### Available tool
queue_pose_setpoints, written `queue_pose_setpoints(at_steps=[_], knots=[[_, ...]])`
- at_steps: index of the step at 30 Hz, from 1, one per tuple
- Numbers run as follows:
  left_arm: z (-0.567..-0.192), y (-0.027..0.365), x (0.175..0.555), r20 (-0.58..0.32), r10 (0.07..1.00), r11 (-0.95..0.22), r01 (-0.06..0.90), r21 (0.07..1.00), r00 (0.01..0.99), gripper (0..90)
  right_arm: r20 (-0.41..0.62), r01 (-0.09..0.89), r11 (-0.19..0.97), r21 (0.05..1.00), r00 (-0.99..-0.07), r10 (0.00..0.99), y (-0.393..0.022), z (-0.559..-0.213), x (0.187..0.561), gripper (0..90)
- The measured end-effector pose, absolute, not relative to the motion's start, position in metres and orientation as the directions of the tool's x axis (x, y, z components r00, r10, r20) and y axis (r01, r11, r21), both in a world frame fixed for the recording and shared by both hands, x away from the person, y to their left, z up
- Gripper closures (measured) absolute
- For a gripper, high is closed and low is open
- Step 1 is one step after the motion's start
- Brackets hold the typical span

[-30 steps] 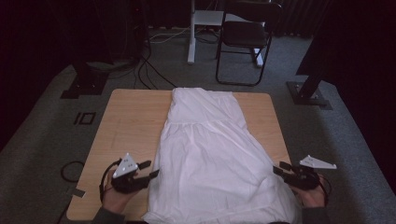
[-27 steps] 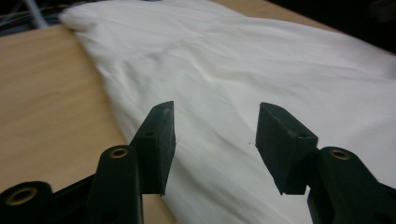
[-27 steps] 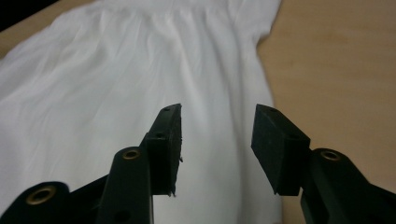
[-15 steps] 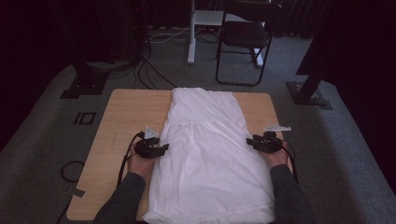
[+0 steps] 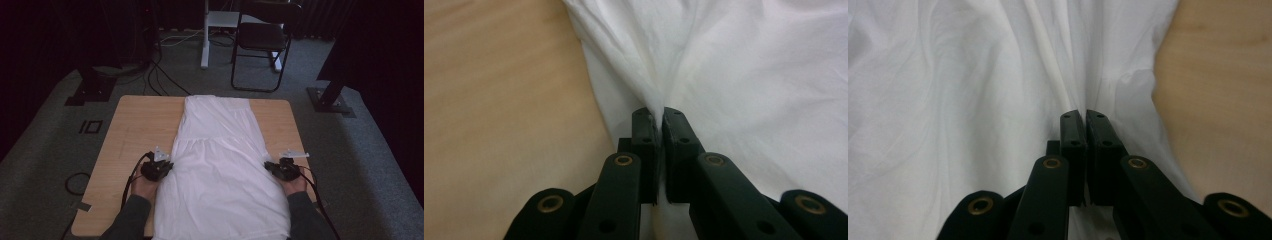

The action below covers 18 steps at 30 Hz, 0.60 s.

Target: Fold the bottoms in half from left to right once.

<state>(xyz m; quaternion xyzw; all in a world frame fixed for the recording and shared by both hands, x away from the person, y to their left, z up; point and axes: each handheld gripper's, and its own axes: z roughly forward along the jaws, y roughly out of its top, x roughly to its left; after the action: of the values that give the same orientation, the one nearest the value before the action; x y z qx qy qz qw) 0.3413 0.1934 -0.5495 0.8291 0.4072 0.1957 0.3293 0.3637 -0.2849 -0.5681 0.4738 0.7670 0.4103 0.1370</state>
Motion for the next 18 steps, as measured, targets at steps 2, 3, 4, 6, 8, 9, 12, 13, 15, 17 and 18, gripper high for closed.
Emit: queue_pose_setpoints(at_steps=[2,3,4,6,8,9,12,13,15,17,18], knots=[[-0.551,0.196,0.324,0.049,0.801,-0.449,0.543,0.710,0.597,85.7,0.182,0.620,0.221,0.753,-0.520,0.835,-0.285,-0.568,0.346,86.8],[-0.551,0.197,0.318,0.049,0.798,-0.450,0.540,0.712,0.600,85.6,0.184,0.624,0.225,0.748,-0.522,0.833,-0.285,-0.568,0.339,86.8],[-0.552,0.198,0.309,0.047,0.796,-0.450,0.537,0.713,0.604,85.6,0.186,0.626,0.227,0.746,-0.524,0.831,-0.284,-0.568,0.333,86.8],[-0.553,0.200,0.293,0.043,0.789,-0.454,0.535,0.713,0.613,85.5,0.182,0.629,0.245,0.738,-0.535,0.825,-0.283,-0.567,0.319,86.6],[-0.554,0.201,0.283,0.022,0.787,-0.445,0.542,0.713,0.616,85.5,0.169,0.639,0.284,0.715,-0.553,0.816,-0.283,-0.564,0.306,86.5],[-0.554,0.201,0.279,0.015,0.782,-0.447,0.542,0.711,0.624,85.5,0.163,0.644,0.301,0.703,-0.558,0.814,-0.283,-0.562,0.302,86.4],[-0.553,0.201,0.276,0.017,0.775,-0.452,0.535,0.714,0.632,82.3,0.164,0.656,0.346,0.671,-0.587,0.793,-0.281,-0.557,0.296,76.8],[-0.552,0.202,0.276,0.006,0.778,-0.437,0.533,0.725,0.628,76.9,0.166,0.648,0.351,0.676,-0.598,0.784,-0.280,-0.555,0.296,69.0],[-0.550,0.205,0.281,-0.008,0.795,-0.390,0.522,0.758,0.606,63.9,0.182,0.622,0.309,0.719,-0.598,0.780,-0.278,-0.546,0.302,56.2],[-0.548,0.209,0.286,-0.033,0.806,-0.355,0.526,0.773,0.591,60.6,0.188,0.595,0.267,0.758,-0.591,0.784,-0.274,-0.535,0.315,53.6],[-0.548,0.210,0.287,-0.031,0.810,-0.349,0.524,0.777,0.585,58.7,0.179,0.575,0.264,0.774,-0.599,0.781,-0.271,-0.531,0.324,53.8]])
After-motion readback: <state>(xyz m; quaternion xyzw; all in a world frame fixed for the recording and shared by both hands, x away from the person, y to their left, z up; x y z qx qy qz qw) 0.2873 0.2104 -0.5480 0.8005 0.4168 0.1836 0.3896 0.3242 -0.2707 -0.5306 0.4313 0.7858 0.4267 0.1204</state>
